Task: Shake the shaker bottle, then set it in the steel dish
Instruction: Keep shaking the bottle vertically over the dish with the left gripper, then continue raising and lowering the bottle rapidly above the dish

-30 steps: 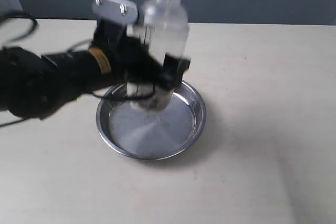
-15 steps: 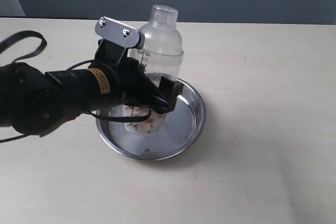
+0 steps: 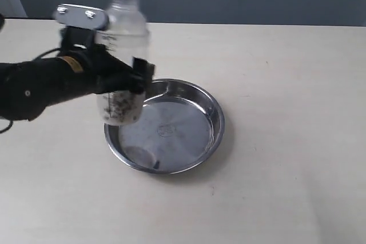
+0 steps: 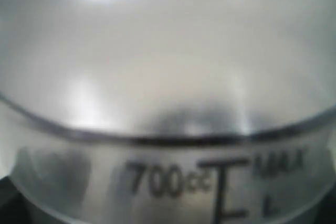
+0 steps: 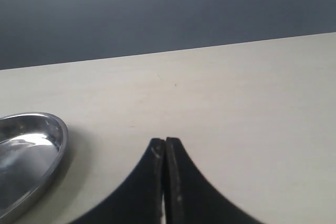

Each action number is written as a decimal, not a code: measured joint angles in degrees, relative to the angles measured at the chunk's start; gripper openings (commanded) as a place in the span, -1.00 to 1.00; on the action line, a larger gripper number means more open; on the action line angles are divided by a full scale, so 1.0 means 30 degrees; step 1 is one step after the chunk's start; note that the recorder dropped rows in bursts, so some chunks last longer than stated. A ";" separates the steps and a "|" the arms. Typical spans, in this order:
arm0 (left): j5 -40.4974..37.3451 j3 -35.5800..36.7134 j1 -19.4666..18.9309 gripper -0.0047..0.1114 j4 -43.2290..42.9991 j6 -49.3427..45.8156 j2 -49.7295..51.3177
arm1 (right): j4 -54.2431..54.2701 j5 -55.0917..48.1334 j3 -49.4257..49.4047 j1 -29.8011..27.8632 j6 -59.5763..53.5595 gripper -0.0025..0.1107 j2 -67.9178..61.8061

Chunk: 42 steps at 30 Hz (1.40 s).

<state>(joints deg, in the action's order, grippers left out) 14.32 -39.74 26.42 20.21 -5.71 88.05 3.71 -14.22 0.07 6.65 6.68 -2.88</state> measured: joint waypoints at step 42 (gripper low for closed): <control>-0.0320 -0.4673 0.1386 -0.91 -1.4739 1.1702 -0.2544 | 0.0000 -0.0043 0.0000 0.0000 0.0000 -0.97 0.0000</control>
<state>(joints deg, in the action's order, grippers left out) 13.36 -53.76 30.58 -24.01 29.40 80.42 3.71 -14.35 0.07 6.65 6.68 -2.88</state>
